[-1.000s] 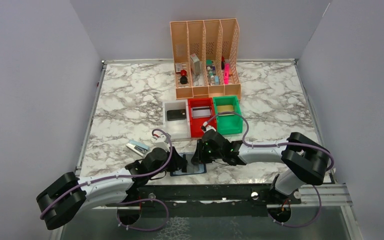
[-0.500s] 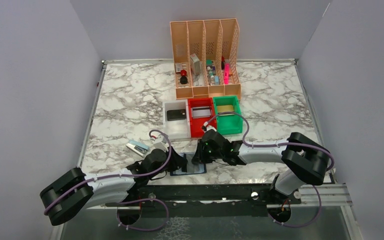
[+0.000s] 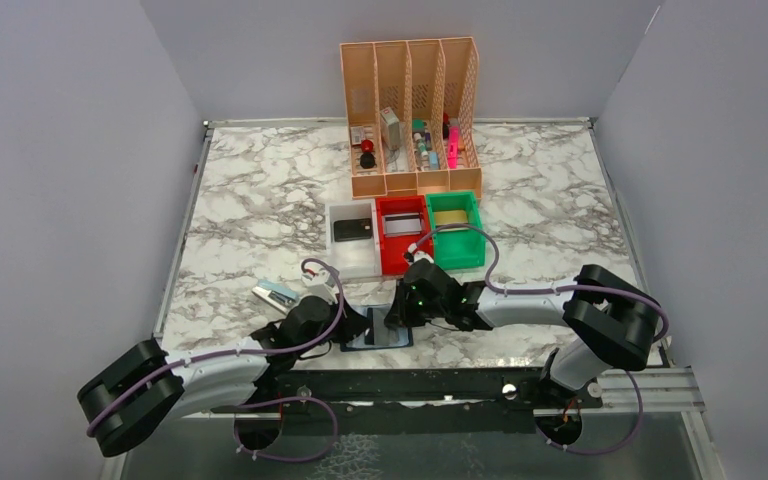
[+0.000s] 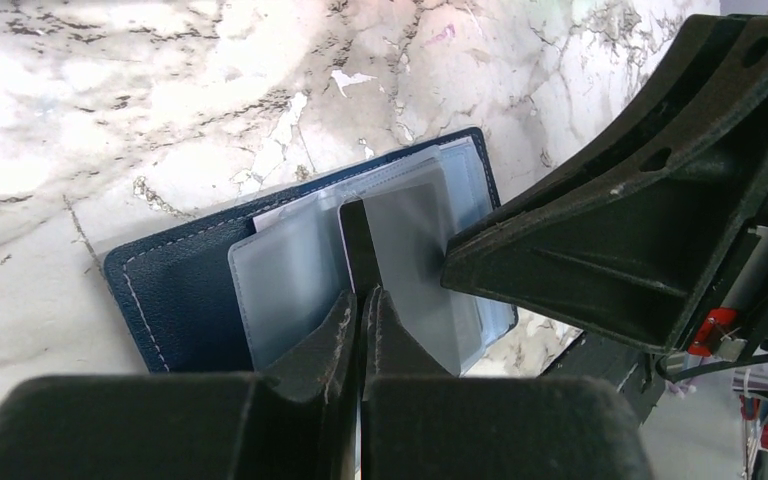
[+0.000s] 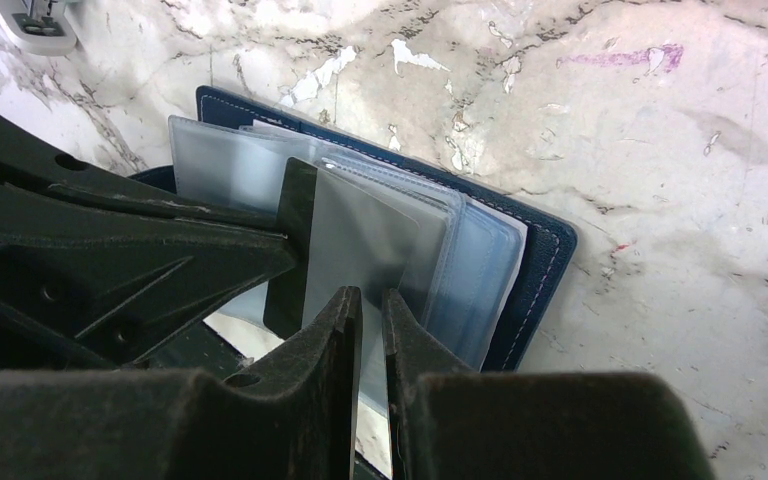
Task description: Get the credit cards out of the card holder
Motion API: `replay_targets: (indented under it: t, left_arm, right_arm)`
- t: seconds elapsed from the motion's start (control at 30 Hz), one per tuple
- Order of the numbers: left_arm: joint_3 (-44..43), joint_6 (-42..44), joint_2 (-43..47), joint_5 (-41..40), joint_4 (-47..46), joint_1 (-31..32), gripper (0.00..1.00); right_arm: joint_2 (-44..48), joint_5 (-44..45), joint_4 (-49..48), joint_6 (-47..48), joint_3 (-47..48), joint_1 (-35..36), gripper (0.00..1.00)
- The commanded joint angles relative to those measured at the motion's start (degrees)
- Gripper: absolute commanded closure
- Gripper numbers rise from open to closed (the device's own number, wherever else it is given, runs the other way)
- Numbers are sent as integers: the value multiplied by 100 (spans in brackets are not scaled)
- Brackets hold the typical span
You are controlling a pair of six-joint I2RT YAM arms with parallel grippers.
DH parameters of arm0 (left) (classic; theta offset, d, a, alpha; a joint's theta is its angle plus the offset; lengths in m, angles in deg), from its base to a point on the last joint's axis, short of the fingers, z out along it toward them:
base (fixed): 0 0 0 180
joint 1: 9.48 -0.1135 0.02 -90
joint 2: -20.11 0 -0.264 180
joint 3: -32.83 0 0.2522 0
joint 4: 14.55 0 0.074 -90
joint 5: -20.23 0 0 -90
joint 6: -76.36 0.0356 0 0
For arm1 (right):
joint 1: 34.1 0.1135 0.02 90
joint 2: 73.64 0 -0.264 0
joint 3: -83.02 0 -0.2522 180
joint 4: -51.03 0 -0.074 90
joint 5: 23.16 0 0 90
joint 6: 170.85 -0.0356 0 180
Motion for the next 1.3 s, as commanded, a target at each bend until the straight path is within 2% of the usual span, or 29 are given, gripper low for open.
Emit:
replay_targets:
  t: [0.0, 0.37, 0.6, 0.77, 0.87, 1.0, 1.1, 1.27]
  left_arm:
    - [4, 222, 176, 986, -122, 62, 100]
    - [-307, 508, 850, 298, 1389, -4, 100]
    - [-387, 577, 628, 374, 1299, -4, 100]
    - [-423, 539, 442, 424, 1126, -4, 100]
    - [-408, 465, 441, 393, 1077, -3, 100]
    - [-371, 372, 518, 362, 1052, -4, 100]
    - [-354, 342, 601, 357, 1091, -2, 100]
    - [-332, 358, 706, 422, 1165, -3, 100]
  right_arm:
    - [-211, 266, 359, -43, -170, 39, 82]
    - [204, 778, 692, -90, -291, -12, 79]
    - [449, 902, 863, -97, -308, -40, 78]
    - [961, 431, 513, 177, -396, -36, 76]
    - [1158, -83, -35, 381, -552, -32, 72]
    - [968, -550, -384, 337, -551, -13, 68]
    - [730, -509, -321, 16, -561, 54, 67]
    - [591, -694, -951, -346, -1026, 109, 63]
